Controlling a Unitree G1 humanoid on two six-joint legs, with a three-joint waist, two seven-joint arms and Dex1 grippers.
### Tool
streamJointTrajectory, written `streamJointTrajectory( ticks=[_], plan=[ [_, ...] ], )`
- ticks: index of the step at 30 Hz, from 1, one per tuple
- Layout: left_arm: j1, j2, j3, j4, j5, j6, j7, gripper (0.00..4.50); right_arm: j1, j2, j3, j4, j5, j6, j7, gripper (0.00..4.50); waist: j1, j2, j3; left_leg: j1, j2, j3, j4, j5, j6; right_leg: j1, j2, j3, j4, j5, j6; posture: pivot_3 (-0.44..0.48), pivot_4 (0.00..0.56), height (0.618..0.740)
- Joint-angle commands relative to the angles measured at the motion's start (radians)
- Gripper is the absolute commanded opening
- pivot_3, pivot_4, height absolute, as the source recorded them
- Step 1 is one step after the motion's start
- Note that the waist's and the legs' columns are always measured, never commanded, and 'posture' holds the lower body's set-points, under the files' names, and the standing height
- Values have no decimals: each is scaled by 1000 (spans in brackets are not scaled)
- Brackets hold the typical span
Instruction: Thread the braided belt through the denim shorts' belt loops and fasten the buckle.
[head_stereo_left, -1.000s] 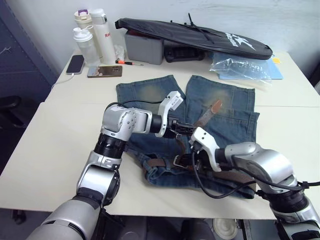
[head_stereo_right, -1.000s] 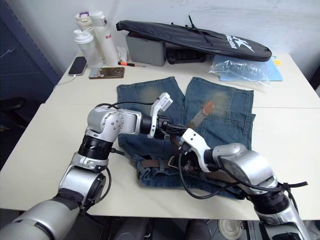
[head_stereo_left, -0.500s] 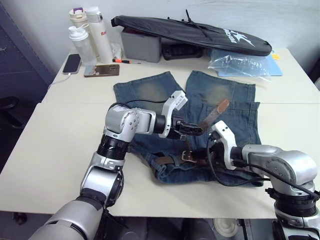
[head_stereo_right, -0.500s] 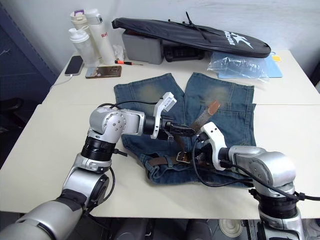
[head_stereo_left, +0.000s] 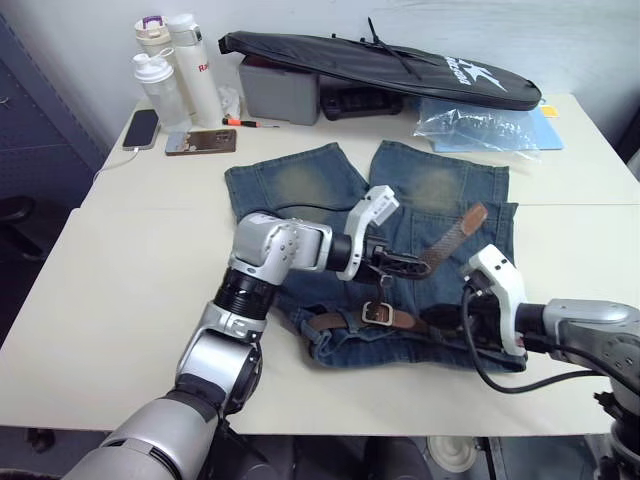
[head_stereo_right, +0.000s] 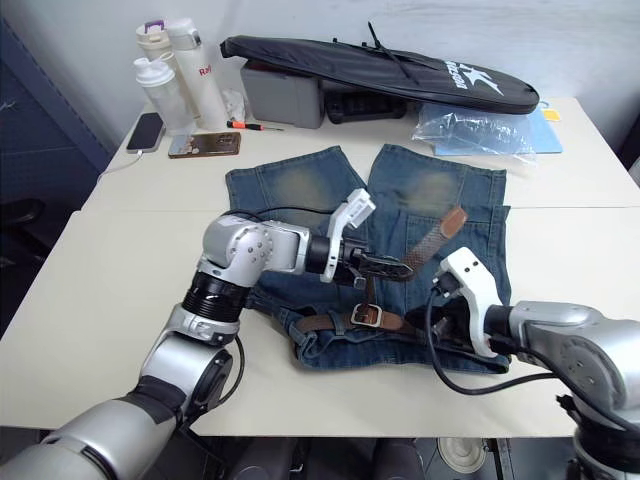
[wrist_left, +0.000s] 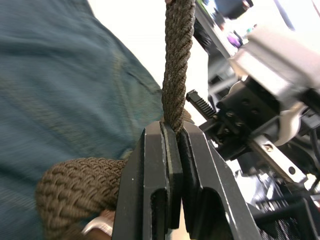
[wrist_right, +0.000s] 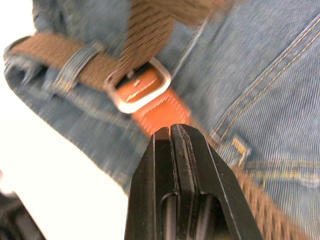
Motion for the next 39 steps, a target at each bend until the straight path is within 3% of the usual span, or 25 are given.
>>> streamJointTrajectory(
  ticks=[1, 10, 18, 19, 25, 34, 36, 39],
  plan=[
    [-32, 7, -57, 0, 21, -62, -47, 0, 17, -51, -88, -72, 61, -12, 31, 52, -1, 1, 0, 0, 0, 0, 0, 0, 0, 0, 0, 0, 0, 0, 0, 0, 150, 656],
    [-24, 141, -61, -51, 79, -184, -81, 0, 39, -178, -191, -78, 102, -165, 84, 52, -1, 2, 1, 0, 1, 2, 1, 1, 1, -3, 0, 0, 2, 1, -1, 0, 150, 656],
    [52, 281, -292, -172, 373, -623, -92, 0, -97, -328, -70, 24, 8, -383, 83, 52, 3, 2, 1, -3, 0, 3, 1, 1, 1, -5, -1, 1, 2, 1, -1, 0, 150, 656],
    [51, 291, -313, -167, 408, -675, -96, 0, -125, -343, -27, 38, -32, -440, 86, 652, 4, 3, 1, -4, 0, 3, 1, 1, 1, -6, 0, 1, 2, 1, -1, 0, 150, 656],
    [28, 263, -308, -106, 469, -760, -101, 0, -184, -434, 173, 63, -191, -658, 146, 3236, 5, 2, 1, -6, 0, 5, 2, 3, 2, -10, -1, 3, 5, 2, 0, 0, 150, 656],
    [14, 239, -293, -92, 500, -782, -134, 0, -224, -438, 365, 144, -376, -822, 189, 3236, -1, 2, 1, -6, 0, 5, 2, 3, 2, -11, -1, 3, 7, 2, 0, 0, 150, 656],
    [13, 234, -283, -95, 497, -773, -137, 0, -232, -420, 388, 167, -405, -838, 182, 2718, -2, 2, 1, -6, 1, 5, 3, 4, 2, -11, -1, 3, 7, 2, 0, 0, 150, 656],
    [10, 231, -272, -95, 498, -768, -139, 0, -231, -403, 405, 184, -435, -853, 186, 1384, -1, 2, 1, -6, 0, 4, 3, 4, 3, -11, -1, 3, 8, 3, -1, 0, 150, 656]
  ],
)
